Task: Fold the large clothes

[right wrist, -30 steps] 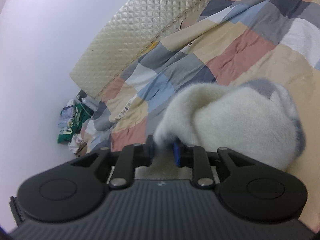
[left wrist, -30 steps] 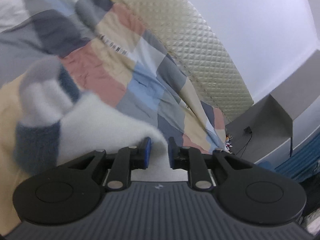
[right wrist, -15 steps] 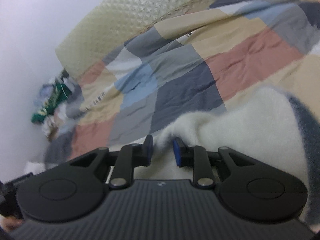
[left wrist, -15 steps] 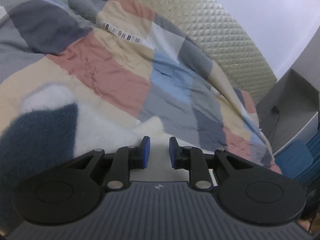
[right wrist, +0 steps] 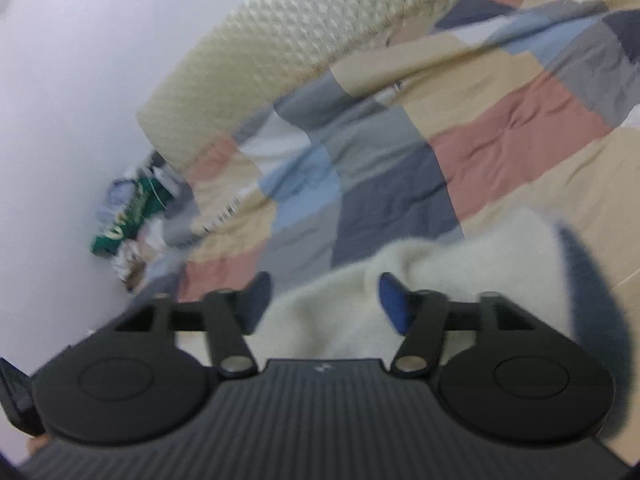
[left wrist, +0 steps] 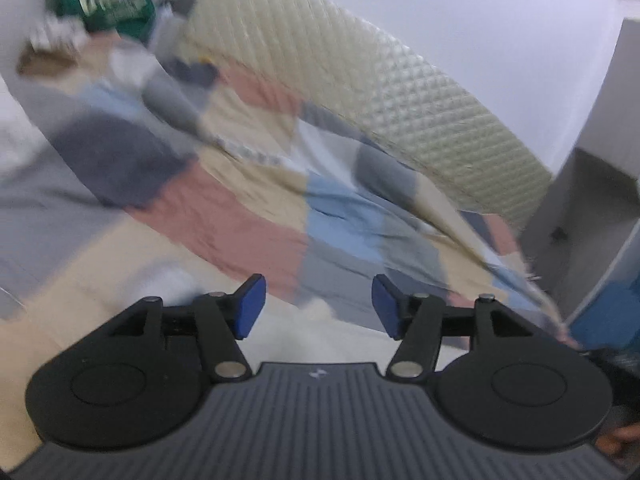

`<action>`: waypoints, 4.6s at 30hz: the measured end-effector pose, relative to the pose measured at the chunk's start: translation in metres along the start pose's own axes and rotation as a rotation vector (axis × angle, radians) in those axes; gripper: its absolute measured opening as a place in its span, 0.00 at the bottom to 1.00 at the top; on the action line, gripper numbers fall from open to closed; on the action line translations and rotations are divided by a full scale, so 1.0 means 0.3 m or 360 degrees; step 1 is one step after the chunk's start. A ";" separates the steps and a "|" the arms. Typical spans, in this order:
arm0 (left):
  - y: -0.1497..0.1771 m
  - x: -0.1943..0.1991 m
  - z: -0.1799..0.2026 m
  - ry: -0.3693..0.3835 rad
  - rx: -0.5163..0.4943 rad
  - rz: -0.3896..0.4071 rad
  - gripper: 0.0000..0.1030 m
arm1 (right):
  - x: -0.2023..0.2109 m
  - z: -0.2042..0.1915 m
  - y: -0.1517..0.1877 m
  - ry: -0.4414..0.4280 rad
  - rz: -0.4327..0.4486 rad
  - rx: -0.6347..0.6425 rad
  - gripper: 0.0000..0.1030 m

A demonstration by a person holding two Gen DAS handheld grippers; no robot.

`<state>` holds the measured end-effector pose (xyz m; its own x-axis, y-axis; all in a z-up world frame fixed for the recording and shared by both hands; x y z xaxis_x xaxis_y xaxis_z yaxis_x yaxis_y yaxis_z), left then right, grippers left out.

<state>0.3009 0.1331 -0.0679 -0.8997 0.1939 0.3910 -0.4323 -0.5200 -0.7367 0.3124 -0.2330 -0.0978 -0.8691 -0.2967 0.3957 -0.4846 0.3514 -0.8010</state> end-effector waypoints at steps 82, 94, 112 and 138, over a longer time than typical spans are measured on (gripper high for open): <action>0.263 0.046 -0.112 -0.0016 0.0837 -0.0382 0.77 | 0.134 0.203 0.261 0.0013 -0.0080 -0.1059 0.87; 0.230 -0.109 -0.213 0.0228 0.1138 -0.0277 0.77 | -0.059 0.248 0.249 -0.0129 0.0000 -0.1177 0.89; 0.266 -0.182 -0.229 0.0089 0.1266 -0.0410 0.90 | -0.114 0.270 0.250 -0.0120 -0.0012 -0.1219 0.85; 0.035 -0.104 0.086 0.0394 0.0850 -0.0304 0.36 | 0.135 0.193 -0.079 -0.0252 0.0239 -0.0676 0.38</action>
<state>0.3261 0.1001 -0.0737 -0.8243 0.4788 0.3023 -0.5549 -0.7892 -0.2632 0.2945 -0.3048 -0.0889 -0.9230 -0.3348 0.1899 -0.3808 0.7229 -0.5765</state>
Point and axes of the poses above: each gripper's, at about its wrist camera, not at the fingertips, and x roughly against the way its jaws point, z to its right, y to its underside, the point moved 4 cm from there along -x, roughly the way its jaws point, and after that the axes turned 8 degrees about x, right-handed, at the moved point
